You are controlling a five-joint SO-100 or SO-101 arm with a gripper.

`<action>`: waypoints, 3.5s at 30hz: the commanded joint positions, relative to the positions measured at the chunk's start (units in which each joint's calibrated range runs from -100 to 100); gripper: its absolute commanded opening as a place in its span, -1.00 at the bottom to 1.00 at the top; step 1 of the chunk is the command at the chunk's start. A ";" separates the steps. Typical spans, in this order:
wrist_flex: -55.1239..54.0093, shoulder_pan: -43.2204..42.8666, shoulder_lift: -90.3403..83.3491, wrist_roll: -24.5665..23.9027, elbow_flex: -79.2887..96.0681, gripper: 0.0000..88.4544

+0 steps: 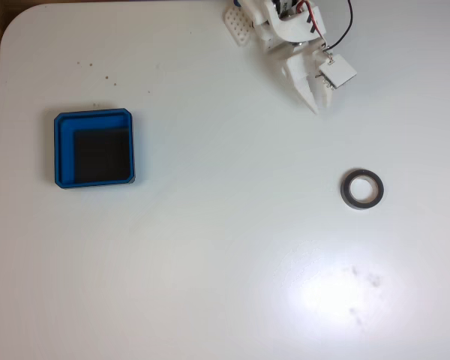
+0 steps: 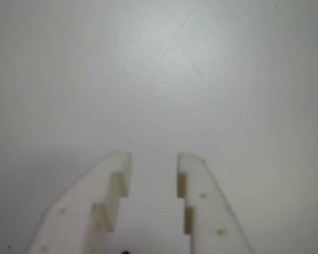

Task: Pick the black tape roll and drop it in the blue box

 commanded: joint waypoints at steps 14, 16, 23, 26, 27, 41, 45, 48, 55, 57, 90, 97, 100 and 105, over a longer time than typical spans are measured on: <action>-1.18 0.09 0.65 -0.29 -1.35 -0.95; -1.18 0.09 0.65 -0.38 -1.62 -0.95; -1.18 0.48 0.73 -0.38 -2.97 -0.95; -1.18 0.48 0.73 -0.38 -3.78 -0.95; -1.26 0.48 0.73 -0.38 -4.04 -0.95; -13.14 0.29 10.93 -0.29 -4.85 -0.95; -13.80 0.19 16.95 -0.12 -11.14 -0.95; -13.64 0.29 23.06 -0.12 -17.70 -0.95; -13.56 -0.20 40.78 -0.12 -35.04 -0.95; -13.56 -0.20 45.63 0.06 -39.62 -0.95; -0.11 -0.49 96.47 0.67 -89.67 -0.71; 1.46 -4.01 101.48 0.67 -95.33 -0.57; 1.46 -5.48 103.41 0.67 -96.59 -0.51; 1.46 -5.67 107.34 0.67 -99.73 -0.47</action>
